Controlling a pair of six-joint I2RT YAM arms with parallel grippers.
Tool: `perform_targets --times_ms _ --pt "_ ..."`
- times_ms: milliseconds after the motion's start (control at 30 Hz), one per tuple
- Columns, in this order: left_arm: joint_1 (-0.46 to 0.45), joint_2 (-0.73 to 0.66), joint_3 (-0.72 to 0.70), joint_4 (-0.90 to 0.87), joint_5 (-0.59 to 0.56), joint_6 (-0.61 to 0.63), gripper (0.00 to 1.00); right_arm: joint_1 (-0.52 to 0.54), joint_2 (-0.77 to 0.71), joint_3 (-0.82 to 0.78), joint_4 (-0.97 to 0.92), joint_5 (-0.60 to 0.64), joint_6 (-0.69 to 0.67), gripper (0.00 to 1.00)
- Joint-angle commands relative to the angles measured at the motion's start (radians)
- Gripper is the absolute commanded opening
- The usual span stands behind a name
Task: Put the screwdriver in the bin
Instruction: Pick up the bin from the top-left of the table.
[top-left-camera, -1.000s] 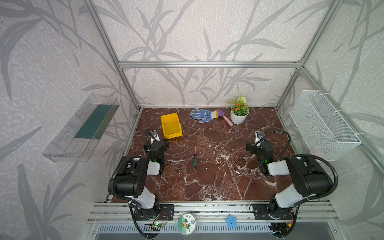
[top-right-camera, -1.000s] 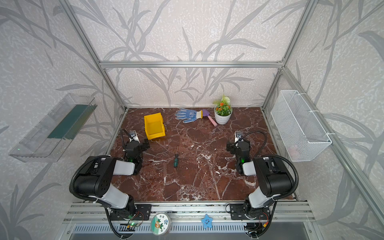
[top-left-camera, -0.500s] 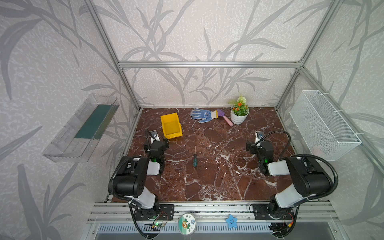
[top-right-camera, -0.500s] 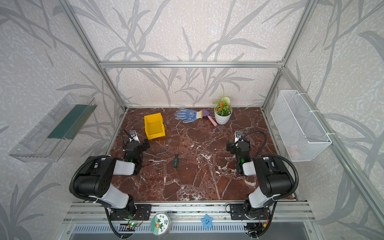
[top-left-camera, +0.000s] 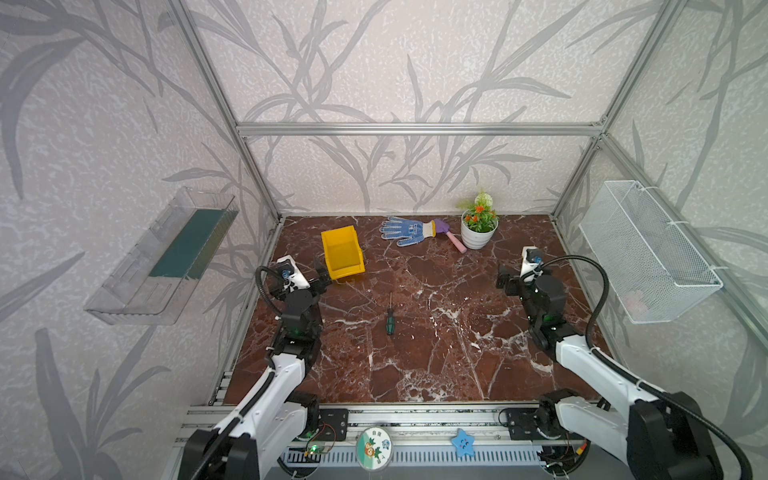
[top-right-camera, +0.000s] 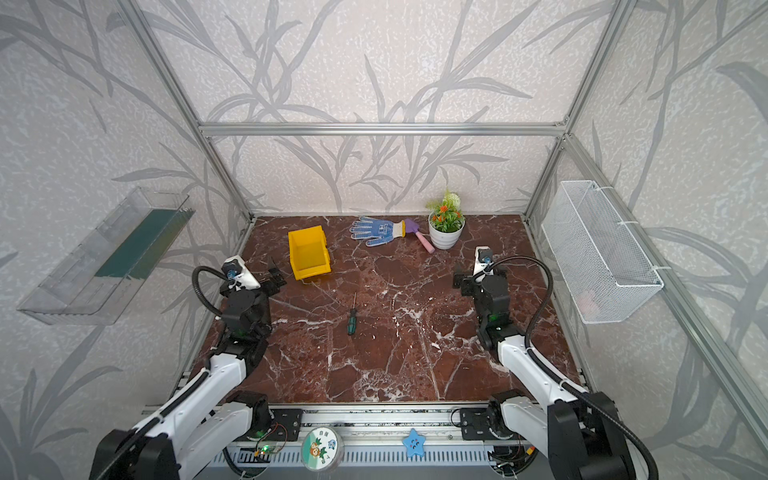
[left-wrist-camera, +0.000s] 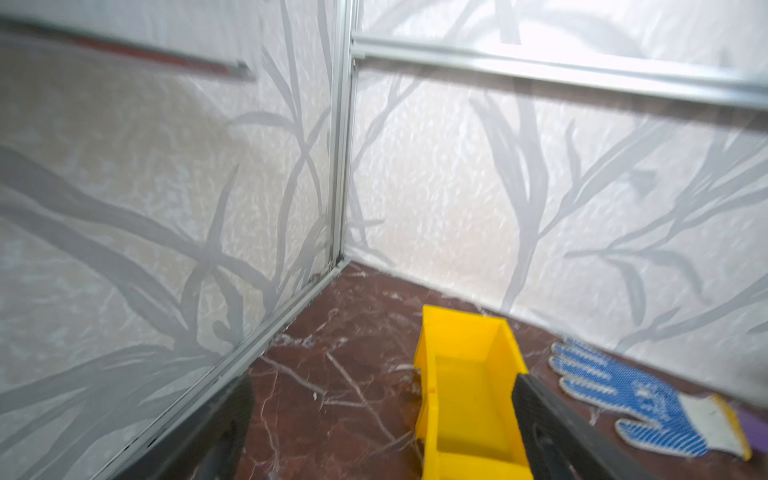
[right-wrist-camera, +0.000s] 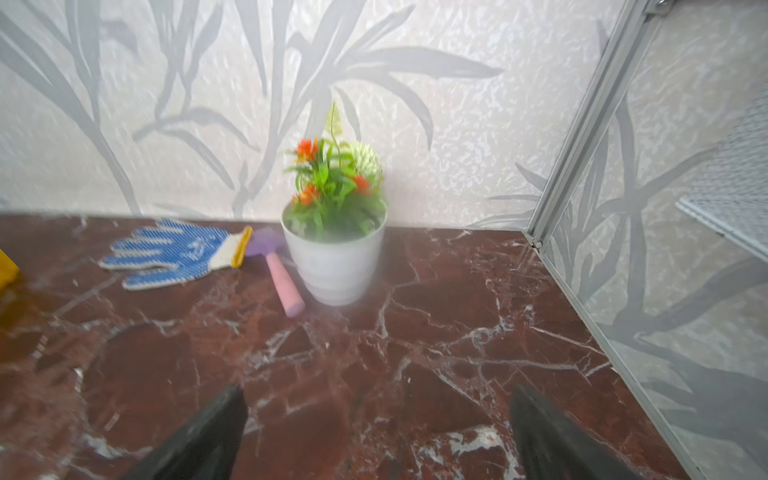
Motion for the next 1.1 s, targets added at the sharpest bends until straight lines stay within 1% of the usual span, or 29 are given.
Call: perform_targets --times_ms 0,100,167,200,267,333,433,500,567,633,700,733,800,867,933,1067 --pt "-0.06 -0.046 0.063 -0.235 -0.045 -0.09 0.99 -0.003 -0.08 -0.005 -0.203 -0.015 0.36 0.99" --pt "-0.106 0.03 0.189 -0.362 0.002 -0.108 0.99 -0.002 -0.045 -0.049 0.01 -0.194 0.42 0.99" --pt "-0.137 0.129 0.268 -0.413 0.023 -0.101 0.99 0.026 0.013 0.013 -0.003 -0.28 0.452 0.99" --pt "-0.153 0.183 0.307 -0.429 0.035 -0.088 0.99 0.067 0.041 0.069 -0.058 -0.288 0.428 0.99" --pt "-0.176 0.293 0.381 -0.455 0.07 -0.049 0.99 0.184 0.081 0.176 -0.191 -0.223 0.319 0.99" --pt "-0.198 0.418 0.461 -0.476 0.07 -0.016 0.99 0.315 0.121 0.257 -0.272 -0.135 0.206 0.99" --pt "-0.199 0.573 0.551 -0.504 0.068 -0.066 0.99 0.459 0.173 0.31 -0.288 -0.096 0.127 0.99" --pt "-0.199 0.646 0.626 -0.571 0.084 -0.096 0.99 0.533 0.213 0.334 -0.288 -0.086 0.089 0.99" --pt "-0.198 0.717 0.713 -0.67 0.066 -0.132 0.99 0.598 0.258 0.353 -0.309 -0.076 0.054 0.99" --pt "-0.194 0.793 0.795 -0.752 0.06 -0.137 0.99 0.64 0.285 0.354 -0.32 -0.046 0.049 0.99" --pt "-0.184 0.875 0.896 -0.864 0.083 -0.137 0.99 0.659 0.286 0.338 -0.314 -0.015 0.065 0.99" --pt "-0.179 0.914 0.947 -0.928 0.042 -0.177 0.99 0.662 0.281 0.318 -0.297 -0.007 0.067 0.99" --pt "-0.176 0.983 1.04 -1.022 0.014 -0.175 0.95 0.662 0.26 0.27 -0.247 0.038 0.067 0.99" --pt "-0.174 1.029 1.081 -1.032 0.027 -0.155 0.94 0.662 0.237 0.216 -0.175 0.105 0.072 0.99" --pt "-0.166 1.064 1.103 -1.026 0.059 -0.155 0.88 0.66 0.219 0.19 -0.159 0.113 0.066 0.99" --pt "-0.131 1.122 1.137 -1.059 0.134 -0.2 0.75 0.658 0.23 0.19 -0.168 0.106 0.074 0.99"
